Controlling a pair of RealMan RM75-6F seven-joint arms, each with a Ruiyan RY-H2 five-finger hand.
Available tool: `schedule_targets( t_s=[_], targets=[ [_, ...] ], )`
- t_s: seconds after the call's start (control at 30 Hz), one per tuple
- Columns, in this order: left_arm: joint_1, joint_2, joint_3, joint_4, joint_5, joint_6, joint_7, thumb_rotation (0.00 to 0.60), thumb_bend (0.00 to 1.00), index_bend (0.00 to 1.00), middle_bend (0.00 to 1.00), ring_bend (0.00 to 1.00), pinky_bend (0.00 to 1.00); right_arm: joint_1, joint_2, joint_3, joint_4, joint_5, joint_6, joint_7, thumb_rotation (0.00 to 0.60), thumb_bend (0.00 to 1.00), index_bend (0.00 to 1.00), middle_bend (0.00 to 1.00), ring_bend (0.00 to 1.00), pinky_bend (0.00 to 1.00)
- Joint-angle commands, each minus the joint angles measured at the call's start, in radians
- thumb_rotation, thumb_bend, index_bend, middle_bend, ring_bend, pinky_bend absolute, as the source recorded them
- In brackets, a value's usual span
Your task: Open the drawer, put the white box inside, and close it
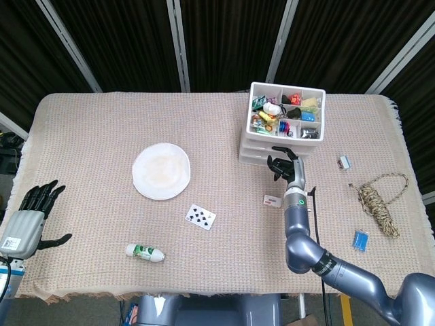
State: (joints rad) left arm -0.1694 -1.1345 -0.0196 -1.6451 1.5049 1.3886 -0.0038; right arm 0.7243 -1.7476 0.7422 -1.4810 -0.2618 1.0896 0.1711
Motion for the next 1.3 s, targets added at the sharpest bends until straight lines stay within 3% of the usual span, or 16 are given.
schedule_targets(
  t_s=[0.03,0.77,1.3],
  targets=[
    [0.0,0.001,0.0,-0.001,0.0,-0.001,-0.001,0.6,0.13,0.07,0.0,0.0,0.0,0.009,-0.011,0.008,0.009,0.005,-0.009,0.005,0.6,0.36,0.32,0.83,0.87,0.78],
    [-0.003,0.006,0.003,-0.003,0.002,-0.008,-0.014,0.6,0.13,0.07,0.0,0.0,0.0,0.012,-0.042,0.009,-0.013,-0.01,-0.007,0.023,0.6,0.36,0.34,0.83,0.87,0.78],
    [-0.001,0.001,0.003,0.002,0.007,0.001,-0.004,0.6,0.13,0.07,0.0,0.0,0.0,-0.101,-0.003,-0.077,-0.161,-0.096,0.006,0.053,0.6,0.36,0.35,0.83,0.86,0.78]
  ],
)
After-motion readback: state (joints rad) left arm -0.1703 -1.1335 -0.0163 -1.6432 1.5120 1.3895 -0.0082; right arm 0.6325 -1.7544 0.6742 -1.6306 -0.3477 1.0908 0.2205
